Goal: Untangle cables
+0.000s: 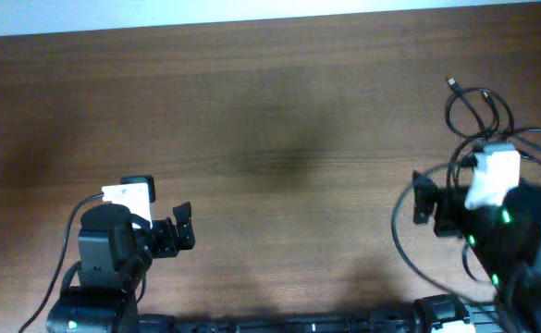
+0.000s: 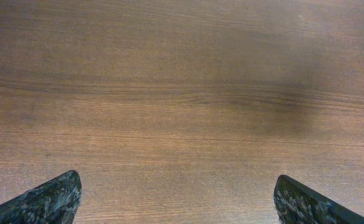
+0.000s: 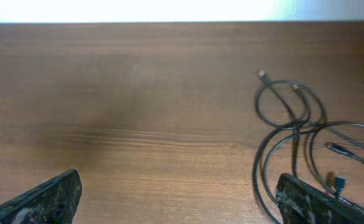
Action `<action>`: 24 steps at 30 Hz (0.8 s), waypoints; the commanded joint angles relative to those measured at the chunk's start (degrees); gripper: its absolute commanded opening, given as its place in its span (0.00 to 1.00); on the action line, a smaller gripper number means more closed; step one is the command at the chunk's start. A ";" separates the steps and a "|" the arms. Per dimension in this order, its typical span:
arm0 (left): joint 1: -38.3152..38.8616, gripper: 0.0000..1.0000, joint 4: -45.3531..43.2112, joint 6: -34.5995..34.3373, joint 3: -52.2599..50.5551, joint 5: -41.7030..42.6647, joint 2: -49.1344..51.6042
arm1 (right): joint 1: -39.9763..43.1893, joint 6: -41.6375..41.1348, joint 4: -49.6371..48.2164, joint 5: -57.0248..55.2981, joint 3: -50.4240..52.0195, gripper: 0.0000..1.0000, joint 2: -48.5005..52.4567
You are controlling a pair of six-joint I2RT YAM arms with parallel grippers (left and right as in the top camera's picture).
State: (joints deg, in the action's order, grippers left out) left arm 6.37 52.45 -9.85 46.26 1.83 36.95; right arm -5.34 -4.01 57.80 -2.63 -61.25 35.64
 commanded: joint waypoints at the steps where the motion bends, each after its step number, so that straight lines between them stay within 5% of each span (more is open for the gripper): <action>1: 0.13 0.99 -0.09 0.74 -0.52 -0.61 -0.17 | -0.26 0.76 -5.27 -1.05 7.87 0.99 -9.94; 4: 0.13 0.99 -0.11 0.74 -0.52 -0.61 -0.17 | -1.38 0.72 -27.08 0.87 26.18 0.99 -23.28; 11: 0.13 0.99 -0.09 0.74 -0.52 -0.61 -0.17 | -3.61 0.57 -53.83 0.85 46.51 0.99 -35.45; 14: 0.13 0.99 -0.09 0.74 -0.52 -0.61 -0.17 | -3.58 0.59 -81.07 0.22 60.78 0.98 -35.45; 17: 0.13 0.99 -0.11 0.74 -0.52 -0.61 -0.17 | -2.93 0.59 -77.66 -2.27 60.94 0.98 -35.45; 22: 0.13 0.99 -0.09 0.74 -0.52 -0.61 -0.17 | -0.83 0.59 -53.44 -1.77 60.94 0.98 -35.45; 24: 0.13 0.99 -0.11 0.74 -0.52 -0.61 -0.17 | -0.85 0.57 -53.51 -1.73 60.94 0.98 -35.45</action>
State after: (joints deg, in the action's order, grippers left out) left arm 6.37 52.49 -9.85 45.84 1.45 36.97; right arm -6.42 -3.62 3.84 -4.34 -0.58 0.78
